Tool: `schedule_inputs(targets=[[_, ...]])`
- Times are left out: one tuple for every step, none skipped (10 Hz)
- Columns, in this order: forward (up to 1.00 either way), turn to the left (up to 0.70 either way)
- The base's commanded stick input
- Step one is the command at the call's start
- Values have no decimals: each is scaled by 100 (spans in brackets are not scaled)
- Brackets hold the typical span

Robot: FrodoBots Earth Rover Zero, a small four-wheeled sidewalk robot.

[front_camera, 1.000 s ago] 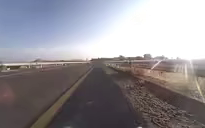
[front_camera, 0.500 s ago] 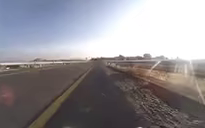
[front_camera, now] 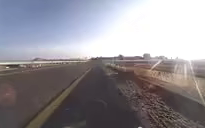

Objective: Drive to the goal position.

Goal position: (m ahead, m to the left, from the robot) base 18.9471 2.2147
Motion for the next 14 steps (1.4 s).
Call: schedule_inputs(targets=[[50, 0], [50, 0], [50, 0], [50, 0], [50, 0], [50, 0], [50, 0], [50, 46], [50, 50], [50, 25], [50, 0], [50, 0], [50, 0], [50, 0]])
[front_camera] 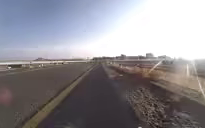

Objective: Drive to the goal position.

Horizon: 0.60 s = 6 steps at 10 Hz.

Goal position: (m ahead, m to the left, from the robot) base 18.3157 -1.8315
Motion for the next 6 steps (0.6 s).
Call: schedule_inputs(targets=[[50, 0], [50, 0], [50, 0], [50, 0], [50, 0], [50, 0]])
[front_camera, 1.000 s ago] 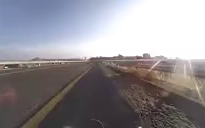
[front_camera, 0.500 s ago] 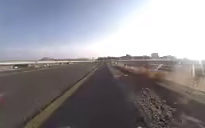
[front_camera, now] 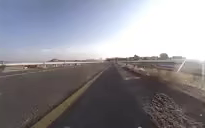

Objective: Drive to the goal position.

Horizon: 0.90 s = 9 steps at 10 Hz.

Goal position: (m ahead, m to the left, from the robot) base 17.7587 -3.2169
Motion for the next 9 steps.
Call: schedule_inputs(targets=[[50, 0], [50, 0], [50, 0], [50, 0], [50, 0], [50, 0], [50, 0], [50, 0], [50, 0]])
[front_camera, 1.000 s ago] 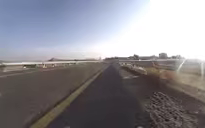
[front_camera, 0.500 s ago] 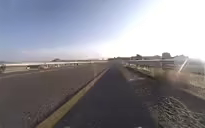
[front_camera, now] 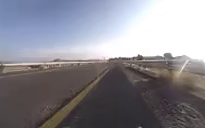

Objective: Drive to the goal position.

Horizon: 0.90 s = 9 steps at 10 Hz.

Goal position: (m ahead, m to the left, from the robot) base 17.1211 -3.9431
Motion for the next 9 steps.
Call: schedule_inputs(targets=[[50, 0], [50, 0], [50, 0], [50, 0], [50, 0], [50, 0], [50, 0], [50, 0], [50, 0]])
